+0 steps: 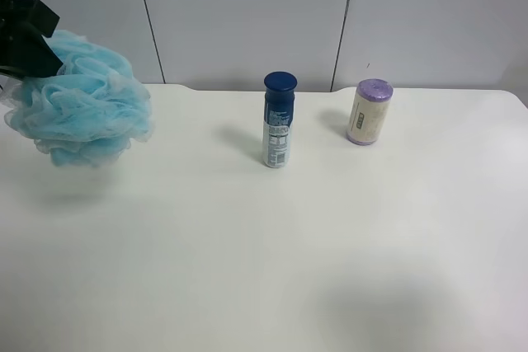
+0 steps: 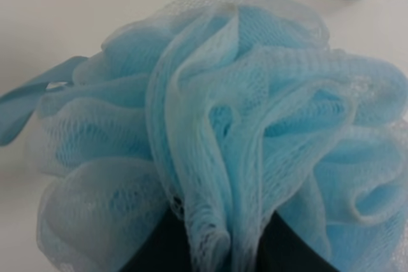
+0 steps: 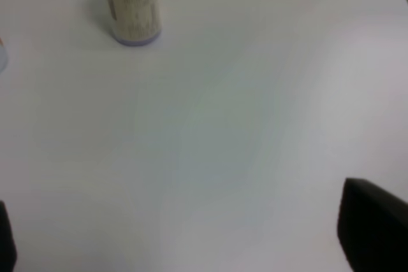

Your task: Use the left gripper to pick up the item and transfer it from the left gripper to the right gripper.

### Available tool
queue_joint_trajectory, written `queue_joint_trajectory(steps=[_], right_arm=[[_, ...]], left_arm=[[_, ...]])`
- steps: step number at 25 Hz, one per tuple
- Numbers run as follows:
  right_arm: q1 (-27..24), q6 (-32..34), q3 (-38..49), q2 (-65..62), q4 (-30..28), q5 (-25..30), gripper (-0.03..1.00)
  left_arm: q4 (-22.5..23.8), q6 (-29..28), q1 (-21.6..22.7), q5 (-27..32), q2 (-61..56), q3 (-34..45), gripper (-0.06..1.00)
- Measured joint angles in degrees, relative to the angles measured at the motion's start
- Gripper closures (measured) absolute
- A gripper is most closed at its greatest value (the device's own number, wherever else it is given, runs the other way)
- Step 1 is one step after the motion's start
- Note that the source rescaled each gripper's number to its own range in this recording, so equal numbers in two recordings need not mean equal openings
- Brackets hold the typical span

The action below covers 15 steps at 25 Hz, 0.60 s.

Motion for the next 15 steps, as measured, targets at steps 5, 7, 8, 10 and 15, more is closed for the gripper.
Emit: queue_joint_trajectory(steps=[5,7,8,10,15], right_arm=[[0.00,0.00,0.00,0.00,0.00,0.00,-0.03],[0.00,0.00,0.00,0.00,0.00,0.00,-0.03],[0.00,0.00,0.00,0.00,0.00,0.00,-0.03],[0.00,0.00,0.00,0.00,0.00,0.00,-0.03],[0.00,-0.06,0.00,0.07,0.99,0.00,-0.03]], left_arm=[[-4.33,0.63,0.00,2.36,-2.23,0.06,0.93],[-5.53,0.69,0.00,3.03,-3.00,0.06,0.93],[-6.22,0.69,0.00,3.32,-3.25,0.06,0.93],[-7.92,0.69,0.00,3.62,-3.62,0.06,0.93],[-12.73,1.81,0.00,3.65,-3.63,0.06,0.93]])
